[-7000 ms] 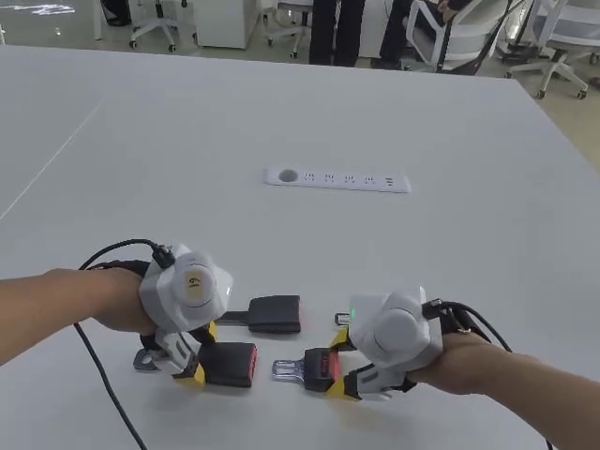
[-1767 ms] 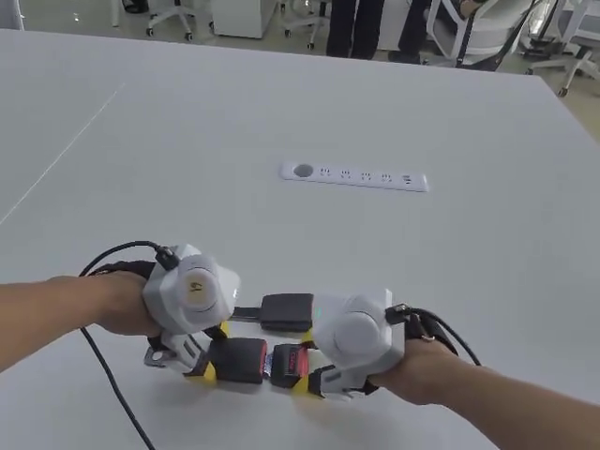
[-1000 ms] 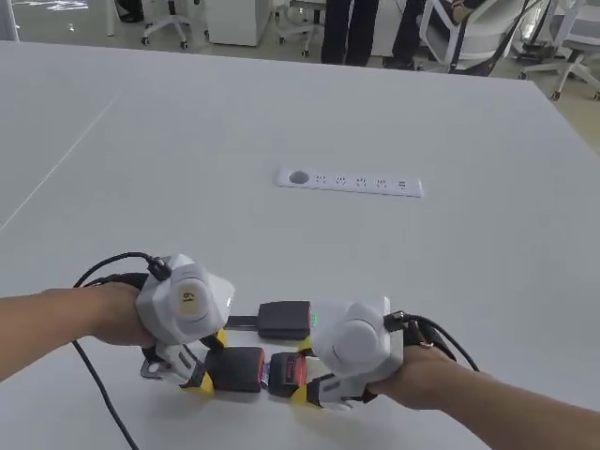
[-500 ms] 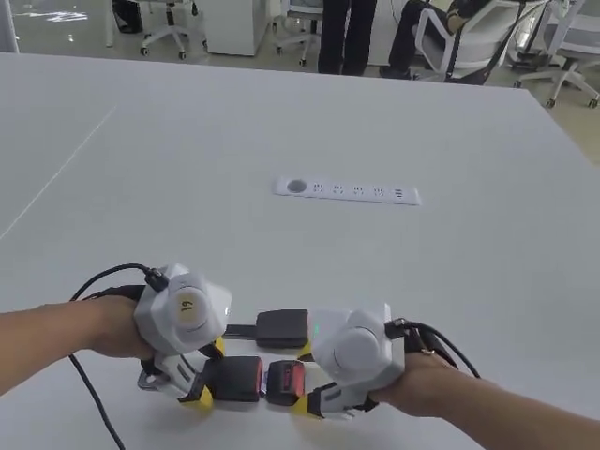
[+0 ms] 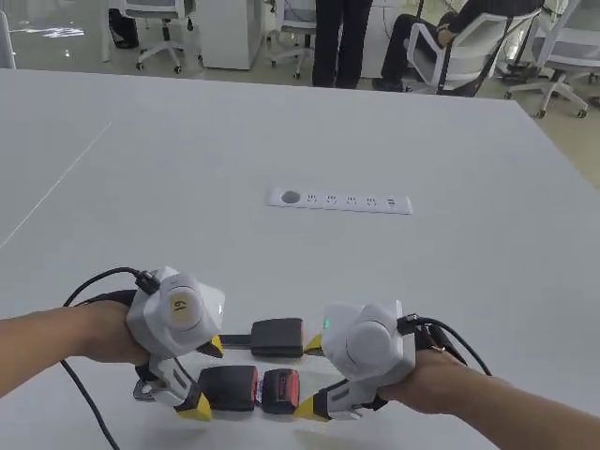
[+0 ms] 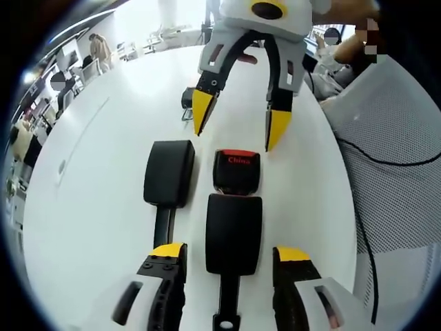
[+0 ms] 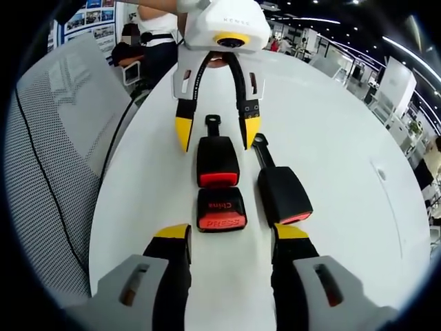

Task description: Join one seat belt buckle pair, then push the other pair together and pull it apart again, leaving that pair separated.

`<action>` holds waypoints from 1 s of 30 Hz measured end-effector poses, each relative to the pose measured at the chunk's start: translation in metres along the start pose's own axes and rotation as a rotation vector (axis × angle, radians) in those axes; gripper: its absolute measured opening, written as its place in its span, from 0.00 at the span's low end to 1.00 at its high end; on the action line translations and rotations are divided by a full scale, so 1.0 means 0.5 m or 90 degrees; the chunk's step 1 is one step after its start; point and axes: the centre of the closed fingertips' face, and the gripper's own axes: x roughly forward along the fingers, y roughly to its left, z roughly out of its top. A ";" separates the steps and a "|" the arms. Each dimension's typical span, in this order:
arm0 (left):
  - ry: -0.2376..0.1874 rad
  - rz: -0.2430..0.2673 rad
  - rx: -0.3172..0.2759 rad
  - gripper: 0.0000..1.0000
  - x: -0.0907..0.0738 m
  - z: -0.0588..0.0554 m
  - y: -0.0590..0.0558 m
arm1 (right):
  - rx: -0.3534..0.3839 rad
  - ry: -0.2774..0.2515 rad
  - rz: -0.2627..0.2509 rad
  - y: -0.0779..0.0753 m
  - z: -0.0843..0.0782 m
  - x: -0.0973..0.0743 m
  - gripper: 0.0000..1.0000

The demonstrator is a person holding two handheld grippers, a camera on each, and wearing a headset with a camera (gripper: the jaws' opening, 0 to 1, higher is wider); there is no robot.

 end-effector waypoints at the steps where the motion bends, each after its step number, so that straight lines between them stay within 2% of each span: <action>1: -0.003 0.001 -0.002 0.51 -0.003 0.003 0.001 | 0.000 0.000 -0.003 -0.005 -0.002 0.000 0.45; 3: -0.008 0.005 -0.006 0.52 -0.015 0.013 0.003 | 0.002 -0.002 -0.009 -0.013 -0.001 -0.009 0.45; 5: -0.012 0.009 -0.008 0.53 -0.012 0.012 0.012 | 0.003 -0.003 -0.015 -0.020 -0.001 -0.018 0.45; 10: -0.029 0.023 -0.021 0.53 -0.028 0.033 0.023 | 0.006 -0.003 -0.028 -0.038 -0.007 -0.033 0.46; 15: -0.044 0.036 -0.030 0.54 -0.033 0.043 0.050 | 0.007 0.000 -0.037 -0.054 -0.017 -0.047 0.46; 18: -0.050 0.040 -0.032 0.54 -0.038 0.056 0.057 | 0.011 0.000 -0.043 -0.064 -0.024 -0.053 0.46; 25: -0.058 0.049 -0.032 0.54 -0.037 0.078 0.081 | 0.015 0.010 -0.053 -0.083 -0.045 -0.069 0.46; 30: -0.060 0.053 -0.031 0.53 -0.029 0.084 0.099 | 0.021 0.014 -0.059 -0.102 -0.062 -0.078 0.46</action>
